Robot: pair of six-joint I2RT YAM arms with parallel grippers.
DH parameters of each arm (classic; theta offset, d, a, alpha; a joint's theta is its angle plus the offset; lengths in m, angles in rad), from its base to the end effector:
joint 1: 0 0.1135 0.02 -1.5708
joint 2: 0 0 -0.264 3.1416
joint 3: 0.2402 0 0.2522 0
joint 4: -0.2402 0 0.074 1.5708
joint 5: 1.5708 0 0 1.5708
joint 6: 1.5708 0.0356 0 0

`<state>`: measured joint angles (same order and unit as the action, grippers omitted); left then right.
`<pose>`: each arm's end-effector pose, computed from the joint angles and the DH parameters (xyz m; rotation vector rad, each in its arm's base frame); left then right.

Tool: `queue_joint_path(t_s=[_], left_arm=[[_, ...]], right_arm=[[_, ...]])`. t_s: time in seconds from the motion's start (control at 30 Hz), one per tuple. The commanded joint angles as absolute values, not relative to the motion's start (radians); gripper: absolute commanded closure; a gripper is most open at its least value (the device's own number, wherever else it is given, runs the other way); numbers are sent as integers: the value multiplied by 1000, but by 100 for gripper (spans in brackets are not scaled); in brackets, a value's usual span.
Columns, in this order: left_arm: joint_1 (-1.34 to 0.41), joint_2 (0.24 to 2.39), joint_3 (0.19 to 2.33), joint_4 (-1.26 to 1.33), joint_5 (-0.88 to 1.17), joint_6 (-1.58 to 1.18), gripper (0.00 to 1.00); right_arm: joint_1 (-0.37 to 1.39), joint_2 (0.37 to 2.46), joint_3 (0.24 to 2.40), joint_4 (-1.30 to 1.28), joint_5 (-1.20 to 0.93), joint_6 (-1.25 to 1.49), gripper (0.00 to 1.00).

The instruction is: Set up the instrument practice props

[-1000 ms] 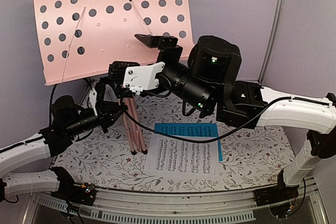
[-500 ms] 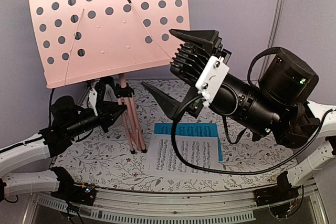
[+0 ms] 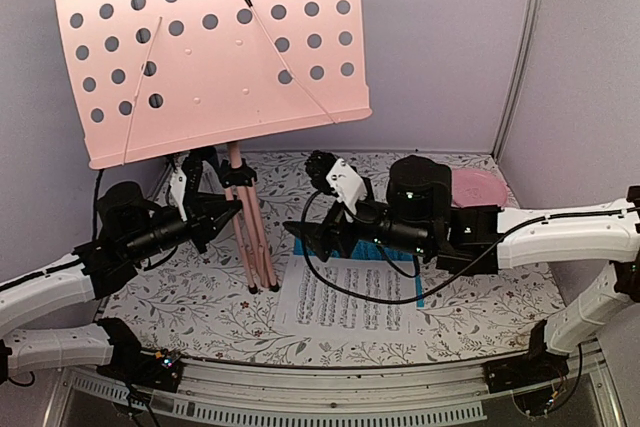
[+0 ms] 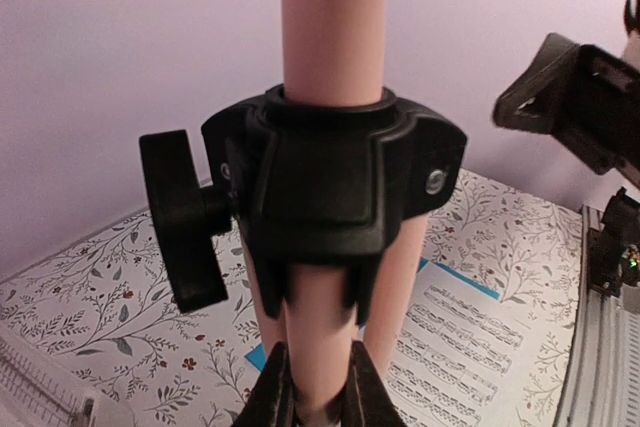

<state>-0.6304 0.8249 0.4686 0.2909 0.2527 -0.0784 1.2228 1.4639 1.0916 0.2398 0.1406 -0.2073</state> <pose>0.1560 -0.1248 0.2711 0.6485 1.5579 -0.7443 0.1241 0.3274 0.3283 -1.0598 1.3841 0.6336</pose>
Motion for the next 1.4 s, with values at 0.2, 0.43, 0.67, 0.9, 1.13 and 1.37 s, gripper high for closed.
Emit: queue_joint_path(t_s=[0.2, 0.43, 0.67, 0.9, 1.13, 1.37], left_arm=[[-643, 826, 516, 249, 229, -71, 100], [-647, 824, 518, 245, 225, -71, 100], [-649, 825, 523, 243, 219, -67, 100], [-650, 823, 535, 233, 210, -64, 100], [-652, 816, 546, 207, 190, -49, 100], [-651, 747, 569, 133, 92, -4, 100]], right_arm=[[1156, 1726, 1272, 295, -143, -21, 21], [1127, 1845, 1378, 293, -156, -6, 30], [1114, 1911, 1430, 291, -166, 40, 44], [1108, 1928, 1435, 286, -155, 58, 63], [1095, 1912, 1429, 269, -137, 56, 94], [1094, 1867, 1428, 242, -81, 21, 100]])
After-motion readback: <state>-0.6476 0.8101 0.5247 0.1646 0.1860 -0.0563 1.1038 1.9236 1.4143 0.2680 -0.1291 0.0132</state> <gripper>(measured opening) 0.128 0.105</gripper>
